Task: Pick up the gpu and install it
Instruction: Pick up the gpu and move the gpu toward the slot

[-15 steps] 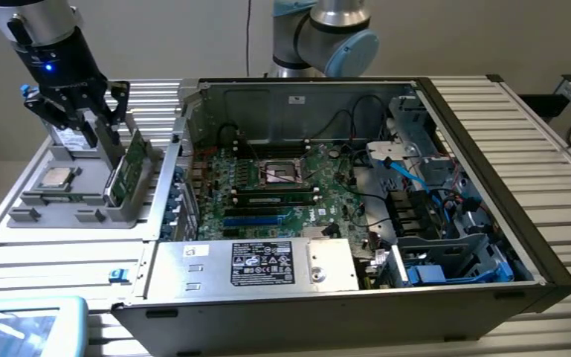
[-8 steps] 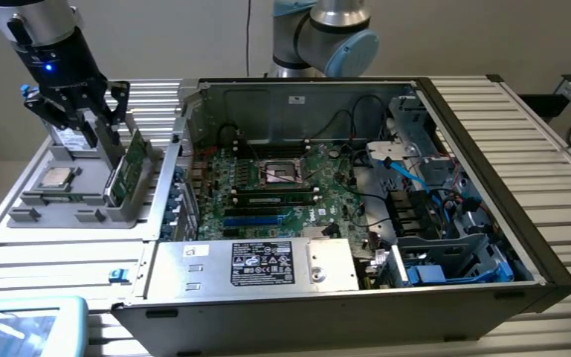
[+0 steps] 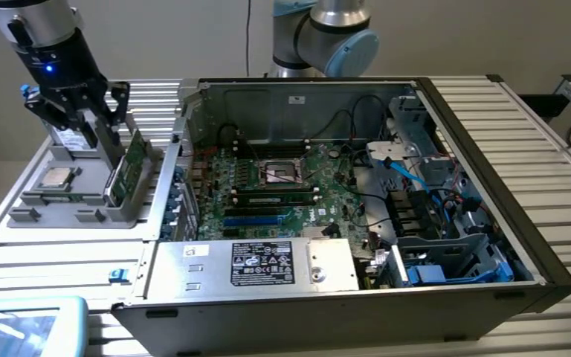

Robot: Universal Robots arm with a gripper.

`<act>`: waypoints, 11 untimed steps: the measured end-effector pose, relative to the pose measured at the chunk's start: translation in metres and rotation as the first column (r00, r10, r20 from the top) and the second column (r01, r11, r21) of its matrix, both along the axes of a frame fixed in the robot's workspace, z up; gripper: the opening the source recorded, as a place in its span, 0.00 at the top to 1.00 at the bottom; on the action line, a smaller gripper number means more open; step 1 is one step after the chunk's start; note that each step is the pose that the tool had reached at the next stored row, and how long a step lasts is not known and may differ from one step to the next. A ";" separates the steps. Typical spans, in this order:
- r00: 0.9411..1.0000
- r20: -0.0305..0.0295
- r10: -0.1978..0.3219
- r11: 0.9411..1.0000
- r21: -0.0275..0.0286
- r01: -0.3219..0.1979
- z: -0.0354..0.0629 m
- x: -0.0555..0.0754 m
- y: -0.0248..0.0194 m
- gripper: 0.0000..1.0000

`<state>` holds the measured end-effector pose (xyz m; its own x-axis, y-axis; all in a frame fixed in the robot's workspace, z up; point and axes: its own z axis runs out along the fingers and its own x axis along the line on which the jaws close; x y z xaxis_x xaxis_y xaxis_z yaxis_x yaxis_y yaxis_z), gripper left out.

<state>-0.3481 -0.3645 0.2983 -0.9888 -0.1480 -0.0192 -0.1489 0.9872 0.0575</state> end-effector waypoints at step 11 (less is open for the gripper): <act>1.000 0.000 -0.015 1.000 0.000 0.015 -0.0195 0.001 -0.0032 0.60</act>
<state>-0.3471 -0.3677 0.2789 -0.9910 -0.1328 -0.0192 -0.1337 0.9893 0.0575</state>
